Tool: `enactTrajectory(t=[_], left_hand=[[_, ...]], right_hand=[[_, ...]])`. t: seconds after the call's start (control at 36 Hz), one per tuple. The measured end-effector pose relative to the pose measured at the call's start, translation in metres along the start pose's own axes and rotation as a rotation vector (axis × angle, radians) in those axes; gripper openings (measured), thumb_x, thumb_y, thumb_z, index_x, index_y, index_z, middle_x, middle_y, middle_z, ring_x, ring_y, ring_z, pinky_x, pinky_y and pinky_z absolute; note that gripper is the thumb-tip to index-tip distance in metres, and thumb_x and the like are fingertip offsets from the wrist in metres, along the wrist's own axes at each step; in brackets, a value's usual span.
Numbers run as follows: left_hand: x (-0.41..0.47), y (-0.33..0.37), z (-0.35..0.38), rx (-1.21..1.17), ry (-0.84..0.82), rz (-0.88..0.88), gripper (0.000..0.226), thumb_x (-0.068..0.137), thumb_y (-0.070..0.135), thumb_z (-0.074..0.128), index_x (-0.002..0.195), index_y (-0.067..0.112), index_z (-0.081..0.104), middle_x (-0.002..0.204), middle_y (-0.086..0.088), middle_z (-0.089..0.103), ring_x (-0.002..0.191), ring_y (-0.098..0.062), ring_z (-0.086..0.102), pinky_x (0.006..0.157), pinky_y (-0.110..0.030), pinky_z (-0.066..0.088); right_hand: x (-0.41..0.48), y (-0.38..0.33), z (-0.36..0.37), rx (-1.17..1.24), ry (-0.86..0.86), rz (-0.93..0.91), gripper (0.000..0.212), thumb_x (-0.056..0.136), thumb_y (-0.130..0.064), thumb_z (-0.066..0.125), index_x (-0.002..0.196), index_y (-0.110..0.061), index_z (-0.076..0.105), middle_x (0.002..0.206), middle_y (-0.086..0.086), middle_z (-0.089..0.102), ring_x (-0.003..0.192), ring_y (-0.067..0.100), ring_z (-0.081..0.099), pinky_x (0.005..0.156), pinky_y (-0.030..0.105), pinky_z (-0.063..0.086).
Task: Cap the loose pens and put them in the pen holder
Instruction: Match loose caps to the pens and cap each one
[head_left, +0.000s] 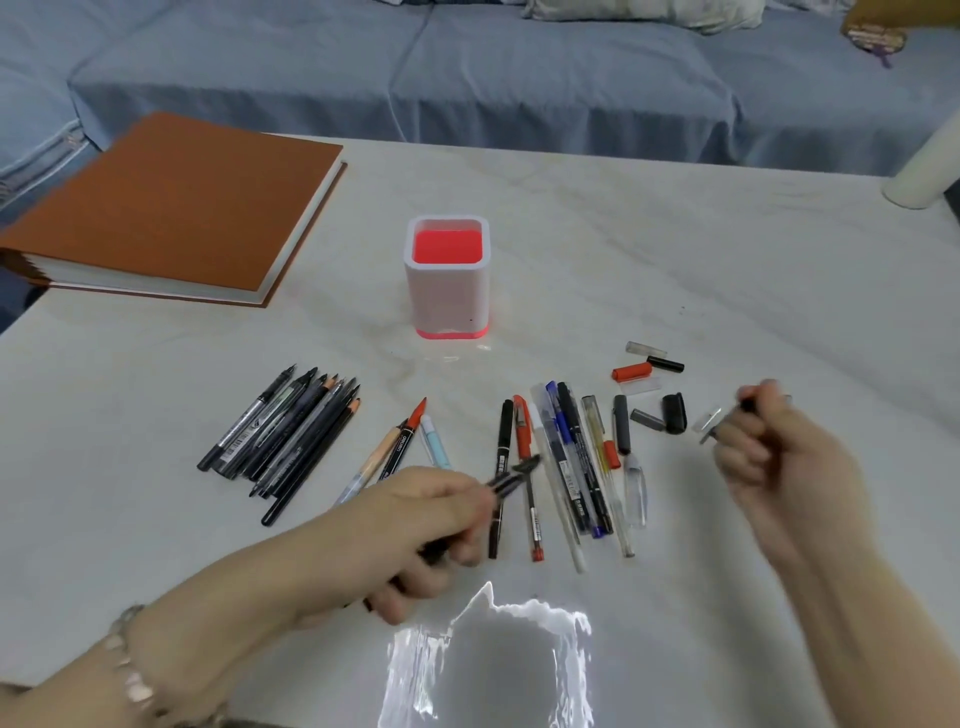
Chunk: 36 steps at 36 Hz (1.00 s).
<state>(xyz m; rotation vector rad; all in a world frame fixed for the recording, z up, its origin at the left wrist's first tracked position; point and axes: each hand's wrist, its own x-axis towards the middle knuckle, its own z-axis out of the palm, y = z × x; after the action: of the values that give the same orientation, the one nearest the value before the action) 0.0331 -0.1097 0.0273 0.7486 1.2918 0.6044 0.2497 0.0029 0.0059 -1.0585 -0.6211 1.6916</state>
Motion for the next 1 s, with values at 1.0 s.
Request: enactTrajectory(t=[1.0], left_hand=[[0.015, -0.013, 0.021, -0.095, 0.205, 0.203, 0.004, 0.086, 0.007, 0.054, 0.089, 0.006, 0.057, 0.068, -0.01, 0.07, 0.031, -0.011, 0.037, 0.037, -0.012, 0.023]], right_hand=[[-0.033, 0.029, 0.029, -0.356, -0.239, 0.059, 0.021, 0.056, -0.022, 0.065, 0.074, -0.017, 0.073, 0.074, 0.004, 0.074, 0.067, 0.007, 0.068, 0.065, 0.015, 0.055]])
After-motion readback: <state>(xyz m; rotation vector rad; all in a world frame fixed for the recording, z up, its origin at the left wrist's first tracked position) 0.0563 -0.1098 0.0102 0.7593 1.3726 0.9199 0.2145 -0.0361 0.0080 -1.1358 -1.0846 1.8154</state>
